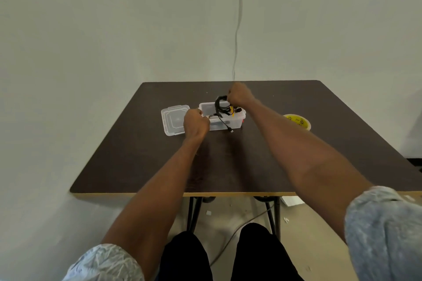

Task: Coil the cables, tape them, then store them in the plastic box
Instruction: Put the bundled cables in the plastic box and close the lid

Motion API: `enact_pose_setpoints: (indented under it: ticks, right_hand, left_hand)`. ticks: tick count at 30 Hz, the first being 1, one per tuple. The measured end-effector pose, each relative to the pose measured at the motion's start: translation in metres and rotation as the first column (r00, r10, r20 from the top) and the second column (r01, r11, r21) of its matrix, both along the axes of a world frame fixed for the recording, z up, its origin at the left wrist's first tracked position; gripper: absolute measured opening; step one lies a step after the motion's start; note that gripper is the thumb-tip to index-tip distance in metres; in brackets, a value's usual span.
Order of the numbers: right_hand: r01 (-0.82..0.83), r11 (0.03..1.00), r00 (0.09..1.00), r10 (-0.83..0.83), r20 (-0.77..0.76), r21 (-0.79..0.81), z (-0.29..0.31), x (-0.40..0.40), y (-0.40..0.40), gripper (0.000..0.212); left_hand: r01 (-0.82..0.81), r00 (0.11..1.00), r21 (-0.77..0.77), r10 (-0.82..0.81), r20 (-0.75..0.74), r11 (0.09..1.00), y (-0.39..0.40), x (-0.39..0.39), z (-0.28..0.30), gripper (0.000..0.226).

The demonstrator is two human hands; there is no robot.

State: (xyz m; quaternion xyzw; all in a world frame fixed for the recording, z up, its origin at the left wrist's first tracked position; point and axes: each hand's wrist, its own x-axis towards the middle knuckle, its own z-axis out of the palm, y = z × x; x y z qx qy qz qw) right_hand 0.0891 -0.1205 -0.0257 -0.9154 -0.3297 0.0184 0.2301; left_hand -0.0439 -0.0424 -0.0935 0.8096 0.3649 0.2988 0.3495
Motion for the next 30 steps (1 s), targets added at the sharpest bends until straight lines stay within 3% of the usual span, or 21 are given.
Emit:
enact_pose_setpoints:
  ticks: [2,5,7,10,13,15,18,19,22,26,30]
  right_hand:
    - [0.011,1.000,1.000,-0.011,0.001,-0.025,-0.013,-0.002,0.003,0.026]
    - [-0.035,0.993,0.999,0.035,0.001,-0.113,-0.023,-0.010,0.002,0.009]
    - [-0.054,0.987,0.998,0.057,0.012,-0.153,-0.029,-0.010,0.003,0.017]
    - [-0.059,0.998,0.997,0.059,0.043,-0.001,-0.027,-0.014,0.002,0.010]
    - [-0.152,0.976,0.987,0.158,-0.027,0.153,-0.021,-0.018,-0.007,0.033]
    - [-0.243,0.968,0.968,0.246,-0.049,0.055,-0.022,-0.029,-0.015,0.030]
    - [-0.284,0.945,0.948,0.302,0.100,-0.163,-0.035,-0.036,-0.021,0.016]
    - [-0.285,0.944,0.939,0.310,0.149,-0.166,-0.038,-0.038,-0.022,0.008]
    - [-0.277,0.950,0.932,0.301,0.200,-0.143,-0.038,-0.042,-0.024,0.020]
    - [-0.269,0.959,0.950,0.279,0.139,-0.086,-0.021,-0.030,-0.019,0.022]
    - [-0.196,0.976,0.933,0.216,0.286,-0.098,-0.017,-0.020,-0.012,0.025]
  left_hand:
    - [0.010,1.000,0.003,-0.010,0.000,1.000,0.001,-0.001,0.000,0.026]
    - [0.031,0.999,0.014,-0.031,-0.012,0.999,0.005,0.000,-0.002,0.023]
    - [0.039,0.999,0.013,-0.039,-0.019,0.999,0.006,-0.001,-0.003,0.021]
    - [0.041,0.999,0.004,-0.041,-0.014,0.999,0.008,-0.002,-0.004,0.020]
    - [0.028,1.000,0.004,-0.028,-0.009,1.000,0.008,-0.002,-0.002,0.020]
    - [0.007,1.000,0.000,-0.007,-0.001,1.000,0.007,-0.002,-0.002,0.021]
    - [-0.029,1.000,-0.026,0.029,0.003,0.999,0.006,-0.001,-0.003,0.025]
    - [-0.037,0.999,-0.039,0.038,0.006,0.999,0.006,0.000,-0.004,0.024]
    - [-0.046,0.999,-0.054,0.046,0.000,0.997,0.005,0.002,-0.005,0.019]
    - [-0.054,0.999,-0.052,0.054,0.002,0.997,0.007,0.004,-0.008,0.014]
    - [-0.055,0.998,-0.068,0.057,0.021,0.996,0.010,0.006,-0.011,0.015]
